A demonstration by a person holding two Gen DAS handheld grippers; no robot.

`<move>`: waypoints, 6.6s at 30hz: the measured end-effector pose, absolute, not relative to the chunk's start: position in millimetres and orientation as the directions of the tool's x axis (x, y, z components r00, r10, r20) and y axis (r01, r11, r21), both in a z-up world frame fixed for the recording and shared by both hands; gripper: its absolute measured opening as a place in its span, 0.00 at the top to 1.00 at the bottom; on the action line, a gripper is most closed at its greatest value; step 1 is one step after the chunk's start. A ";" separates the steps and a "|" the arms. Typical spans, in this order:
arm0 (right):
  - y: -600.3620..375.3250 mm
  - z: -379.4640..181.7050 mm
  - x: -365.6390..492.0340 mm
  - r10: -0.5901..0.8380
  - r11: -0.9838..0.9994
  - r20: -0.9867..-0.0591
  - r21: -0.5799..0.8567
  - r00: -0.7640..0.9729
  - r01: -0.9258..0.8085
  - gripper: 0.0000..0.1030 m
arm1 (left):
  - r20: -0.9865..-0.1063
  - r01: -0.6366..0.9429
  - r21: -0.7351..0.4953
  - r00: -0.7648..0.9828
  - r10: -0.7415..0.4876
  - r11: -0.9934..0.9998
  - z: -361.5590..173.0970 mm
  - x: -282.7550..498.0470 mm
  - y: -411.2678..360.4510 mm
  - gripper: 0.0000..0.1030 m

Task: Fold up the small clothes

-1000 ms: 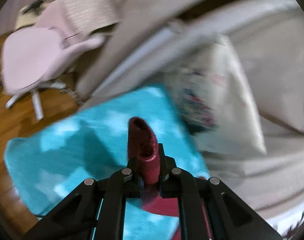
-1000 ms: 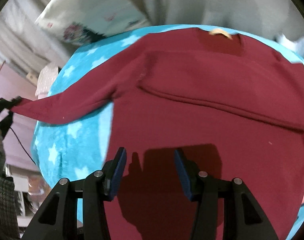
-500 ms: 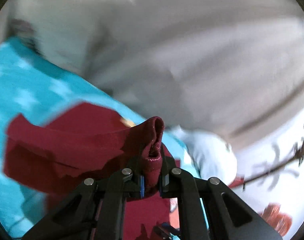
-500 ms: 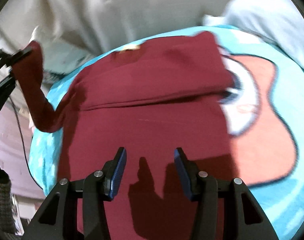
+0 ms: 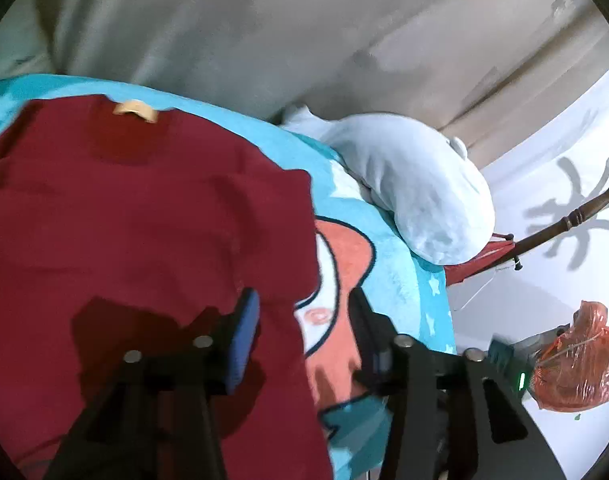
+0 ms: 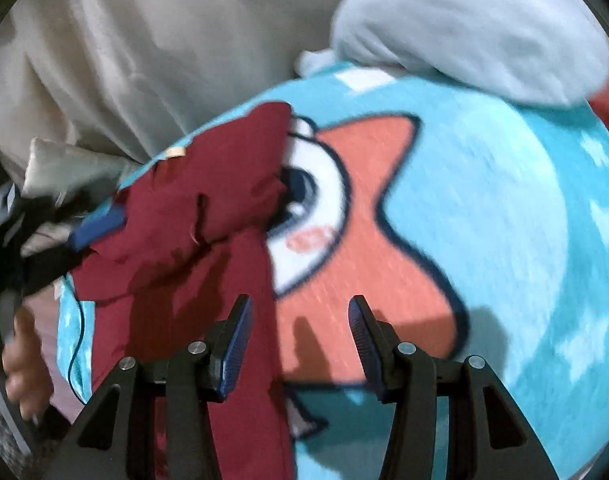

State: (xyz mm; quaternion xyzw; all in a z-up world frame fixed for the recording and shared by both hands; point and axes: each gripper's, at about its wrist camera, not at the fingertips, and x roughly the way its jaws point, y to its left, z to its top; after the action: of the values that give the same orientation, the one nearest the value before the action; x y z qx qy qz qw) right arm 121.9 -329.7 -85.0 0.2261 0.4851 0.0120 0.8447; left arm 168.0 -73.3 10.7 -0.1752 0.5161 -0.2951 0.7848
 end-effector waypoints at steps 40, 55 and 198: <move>-65.7 -48.4 332.3 0.440 0.894 -0.817 0.358 0.374 -0.269 0.55 | -0.794 -0.102 -0.539 0.393 -0.464 0.836 -70.2 218.4 178.5 0.47; -18.1 -107.7 435.7 0.555 0.832 -0.813 0.540 0.175 -0.128 0.96 | -0.777 -0.161 -0.574 0.418 -0.471 0.803 -84.4 197.4 232.0 0.47; -308.6 -137.4 322.8 0.575 0.593 -0.657 0.746 0.488 0.305 0.72 | -0.605 -0.228 -0.793 0.405 -0.685 0.566 -97.4 337.4 162.8 0.90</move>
State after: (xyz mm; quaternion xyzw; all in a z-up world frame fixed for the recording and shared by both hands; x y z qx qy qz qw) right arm 322.8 -308.6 -137.4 0.4419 0.4979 0.0914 0.7406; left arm 337.4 162.8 -97.4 -0.4378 0.5213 -0.1598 0.7148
